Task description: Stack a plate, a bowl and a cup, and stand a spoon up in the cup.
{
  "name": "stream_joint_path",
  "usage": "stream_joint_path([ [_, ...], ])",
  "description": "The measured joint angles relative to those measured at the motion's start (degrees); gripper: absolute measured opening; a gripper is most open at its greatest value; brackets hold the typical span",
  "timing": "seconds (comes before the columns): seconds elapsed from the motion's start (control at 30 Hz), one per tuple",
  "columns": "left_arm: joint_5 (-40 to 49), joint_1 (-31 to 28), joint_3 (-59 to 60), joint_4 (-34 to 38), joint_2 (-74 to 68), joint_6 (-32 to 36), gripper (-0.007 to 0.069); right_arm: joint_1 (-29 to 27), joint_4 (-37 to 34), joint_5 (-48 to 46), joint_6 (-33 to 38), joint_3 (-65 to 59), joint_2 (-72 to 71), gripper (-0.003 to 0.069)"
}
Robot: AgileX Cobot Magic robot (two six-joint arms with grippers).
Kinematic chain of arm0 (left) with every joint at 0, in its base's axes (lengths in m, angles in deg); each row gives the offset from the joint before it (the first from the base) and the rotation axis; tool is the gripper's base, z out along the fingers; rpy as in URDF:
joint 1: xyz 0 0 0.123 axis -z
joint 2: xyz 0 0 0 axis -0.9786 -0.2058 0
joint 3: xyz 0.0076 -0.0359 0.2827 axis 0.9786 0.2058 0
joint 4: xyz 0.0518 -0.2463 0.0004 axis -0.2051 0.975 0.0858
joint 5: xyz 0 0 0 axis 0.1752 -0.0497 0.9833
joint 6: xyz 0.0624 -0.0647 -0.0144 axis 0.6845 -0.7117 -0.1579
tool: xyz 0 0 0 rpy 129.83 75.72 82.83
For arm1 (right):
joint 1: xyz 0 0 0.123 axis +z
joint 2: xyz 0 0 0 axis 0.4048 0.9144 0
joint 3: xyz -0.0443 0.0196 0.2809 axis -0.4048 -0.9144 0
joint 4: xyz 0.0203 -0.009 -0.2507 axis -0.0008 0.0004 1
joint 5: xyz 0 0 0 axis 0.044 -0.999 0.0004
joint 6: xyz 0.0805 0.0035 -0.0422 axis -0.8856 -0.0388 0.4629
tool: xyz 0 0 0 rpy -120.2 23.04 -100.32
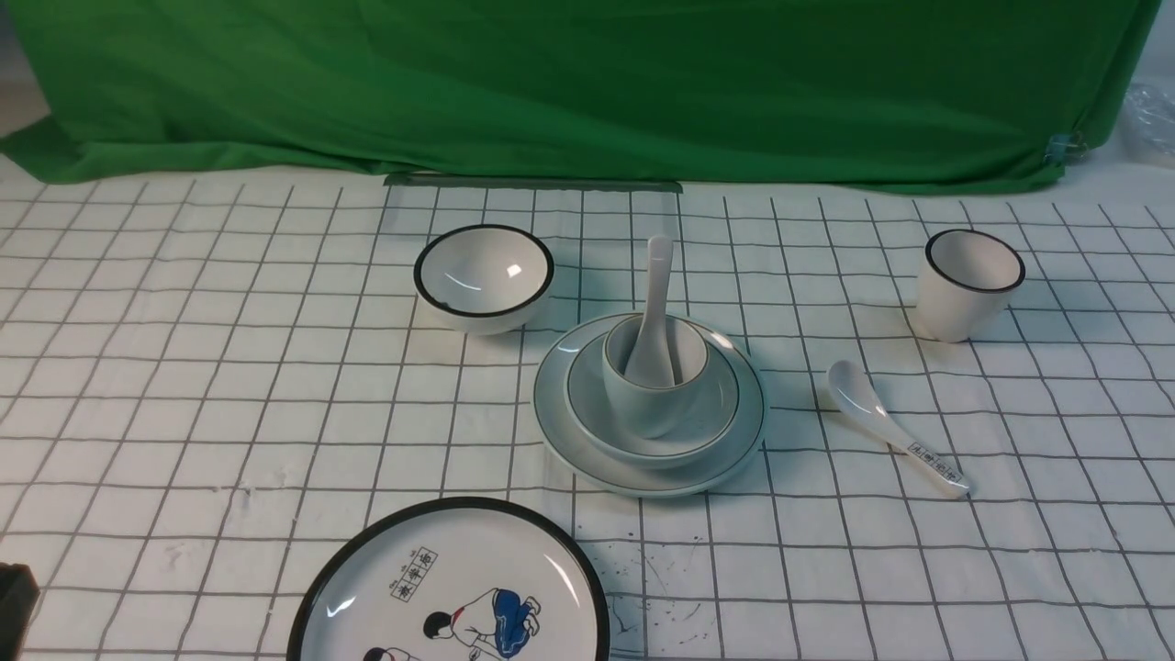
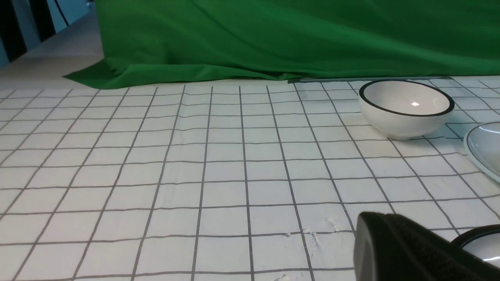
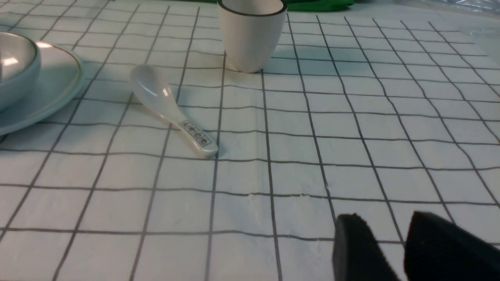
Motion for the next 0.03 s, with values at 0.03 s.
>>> stream_joint_path([
  [0.03, 0.0, 0.0, 0.0, 0.0, 0.0, 0.0, 0.0003, 0.0, 0.0, 0.0, 0.0, 0.0, 0.0, 0.0237],
])
